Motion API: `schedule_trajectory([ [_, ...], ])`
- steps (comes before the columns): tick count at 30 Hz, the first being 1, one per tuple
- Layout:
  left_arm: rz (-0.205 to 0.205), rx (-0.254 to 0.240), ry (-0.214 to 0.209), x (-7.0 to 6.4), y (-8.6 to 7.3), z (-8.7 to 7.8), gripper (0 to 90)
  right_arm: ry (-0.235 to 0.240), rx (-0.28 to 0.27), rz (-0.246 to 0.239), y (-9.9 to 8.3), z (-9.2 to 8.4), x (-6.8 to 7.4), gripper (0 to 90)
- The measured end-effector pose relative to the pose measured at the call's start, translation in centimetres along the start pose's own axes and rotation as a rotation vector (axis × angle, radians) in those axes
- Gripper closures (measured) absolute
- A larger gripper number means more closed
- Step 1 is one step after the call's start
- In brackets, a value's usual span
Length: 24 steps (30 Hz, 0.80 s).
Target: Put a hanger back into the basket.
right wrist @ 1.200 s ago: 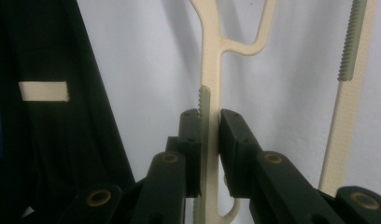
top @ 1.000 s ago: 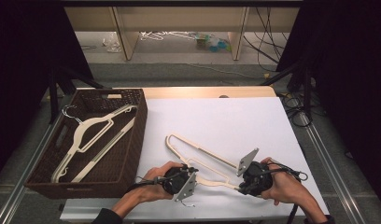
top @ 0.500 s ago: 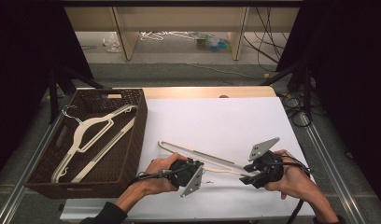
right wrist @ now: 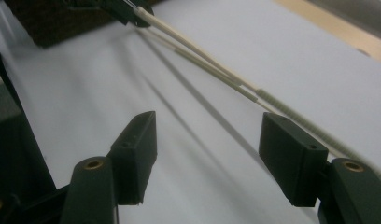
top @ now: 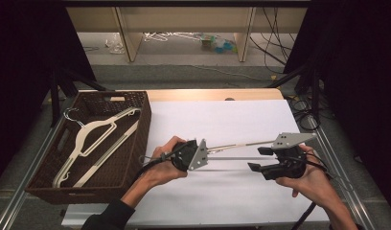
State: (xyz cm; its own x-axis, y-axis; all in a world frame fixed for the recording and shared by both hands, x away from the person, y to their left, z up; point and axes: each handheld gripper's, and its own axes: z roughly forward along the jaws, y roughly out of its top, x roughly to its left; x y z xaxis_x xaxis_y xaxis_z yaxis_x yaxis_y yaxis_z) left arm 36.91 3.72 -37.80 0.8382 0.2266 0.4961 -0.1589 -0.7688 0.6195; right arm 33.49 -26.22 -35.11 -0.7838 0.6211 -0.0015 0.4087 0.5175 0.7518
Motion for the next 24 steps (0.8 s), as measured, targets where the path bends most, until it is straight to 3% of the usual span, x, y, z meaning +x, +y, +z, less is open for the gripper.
schedule_trajectory([
  [5,-0.173,-0.02,-0.012,2.4,0.0,-0.9,85.8,-0.002,-0.069,0.021,0.3,-0.8,0.3,35.5],
  [14,-0.352,-0.061,-0.004,4.8,-0.1,-3.7,85.9,0.038,-0.041,0.007,-0.3,0.4,1.4,33.8],
  [19,-0.515,-0.137,-0.084,6.3,-0.3,-5.4,85.9,0.039,-0.038,0.008,-0.6,0.5,1.6,33.5],
  [24,-0.62,-0.181,-0.141,7.7,0.1,-7.3,85.9,0.05,-0.027,0.015,-1.2,0.9,1.7,33.5],
])
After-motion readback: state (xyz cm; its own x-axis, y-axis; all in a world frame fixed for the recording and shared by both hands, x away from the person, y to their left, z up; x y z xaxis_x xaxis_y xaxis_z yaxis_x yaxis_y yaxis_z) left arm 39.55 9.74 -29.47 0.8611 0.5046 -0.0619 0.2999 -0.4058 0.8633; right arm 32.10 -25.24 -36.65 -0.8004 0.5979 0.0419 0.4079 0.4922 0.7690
